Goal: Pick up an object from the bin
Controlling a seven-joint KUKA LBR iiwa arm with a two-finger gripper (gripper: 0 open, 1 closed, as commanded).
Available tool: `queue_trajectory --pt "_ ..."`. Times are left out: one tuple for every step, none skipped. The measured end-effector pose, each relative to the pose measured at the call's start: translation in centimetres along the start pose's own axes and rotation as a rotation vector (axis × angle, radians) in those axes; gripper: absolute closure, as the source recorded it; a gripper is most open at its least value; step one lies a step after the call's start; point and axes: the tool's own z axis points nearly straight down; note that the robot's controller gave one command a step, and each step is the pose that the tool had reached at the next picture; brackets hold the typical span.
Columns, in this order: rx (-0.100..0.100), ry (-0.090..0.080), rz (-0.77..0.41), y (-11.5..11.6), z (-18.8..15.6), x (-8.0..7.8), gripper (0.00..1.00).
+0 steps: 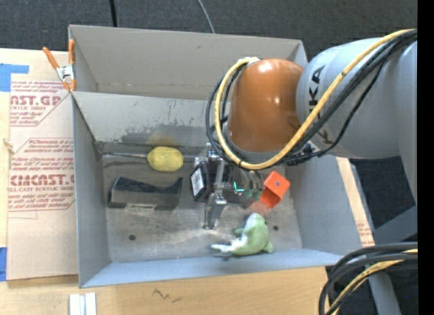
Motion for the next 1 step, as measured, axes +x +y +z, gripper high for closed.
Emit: queue_trajectory --pt "0.001 -0.007 -0.129 0.96 2.15 -0.93 0.0"
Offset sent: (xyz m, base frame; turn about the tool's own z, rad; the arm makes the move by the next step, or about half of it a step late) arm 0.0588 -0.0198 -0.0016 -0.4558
